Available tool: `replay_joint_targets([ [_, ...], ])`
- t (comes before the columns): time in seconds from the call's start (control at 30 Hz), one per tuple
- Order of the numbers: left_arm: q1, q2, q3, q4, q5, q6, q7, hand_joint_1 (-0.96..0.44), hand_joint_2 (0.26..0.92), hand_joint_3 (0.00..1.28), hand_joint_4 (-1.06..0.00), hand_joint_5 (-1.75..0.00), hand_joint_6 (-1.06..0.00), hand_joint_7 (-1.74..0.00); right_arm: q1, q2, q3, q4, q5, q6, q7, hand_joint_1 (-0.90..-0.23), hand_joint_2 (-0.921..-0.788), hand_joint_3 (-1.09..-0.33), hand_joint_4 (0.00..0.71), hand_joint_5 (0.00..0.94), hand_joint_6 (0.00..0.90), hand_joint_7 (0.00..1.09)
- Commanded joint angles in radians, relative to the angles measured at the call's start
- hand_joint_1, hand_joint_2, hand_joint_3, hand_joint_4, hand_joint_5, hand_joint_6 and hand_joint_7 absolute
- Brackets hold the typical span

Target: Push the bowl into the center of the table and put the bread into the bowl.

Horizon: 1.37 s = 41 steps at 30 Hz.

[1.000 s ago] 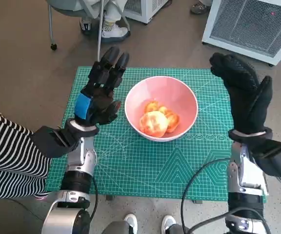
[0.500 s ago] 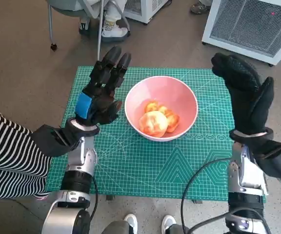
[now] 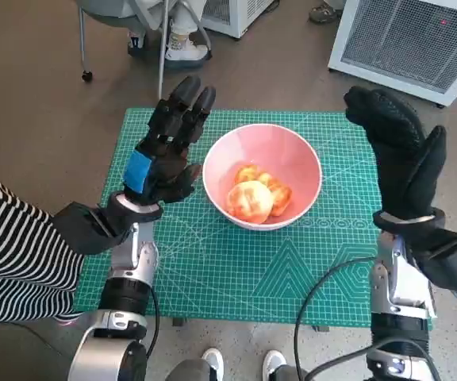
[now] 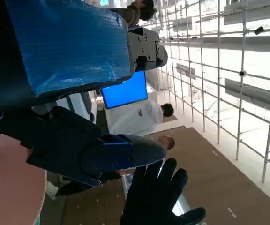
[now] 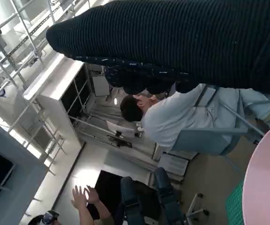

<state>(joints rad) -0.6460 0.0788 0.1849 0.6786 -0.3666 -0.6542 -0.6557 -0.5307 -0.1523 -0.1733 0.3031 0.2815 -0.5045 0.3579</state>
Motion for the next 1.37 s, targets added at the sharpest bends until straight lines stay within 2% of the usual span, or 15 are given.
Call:
replay_joint_targets([
  [0.03,-0.003,0.004,-0.001,-0.019,-0.006,0.007,-0.005,-0.7,0.921,0.44,-0.07,0.0,0.0,-0.31,0.008,0.004,-0.004,0.015,0.012,0.002,0.006,-0.677,-0.921,-0.674,0.197,0.001,0.141,0.38],
  [0.67,0.0,0.004,0.002,-0.031,-0.014,0.021,-0.011,-0.7,0.921,0.44,-0.07,0.0,0.0,-0.33,0.018,0.007,-0.002,0.009,0.002,-0.006,-0.003,-0.664,-0.921,-0.684,0.197,0.001,0.144,0.37],
  [1.37,0.007,0.003,0.007,-0.035,-0.012,0.013,-0.012,-0.7,0.921,0.44,-0.06,0.0,0.0,-0.32,0.019,0.006,-0.002,0.01,0.005,-0.002,0.0,-0.658,-0.921,-0.691,0.198,0.001,0.146,0.37],
])
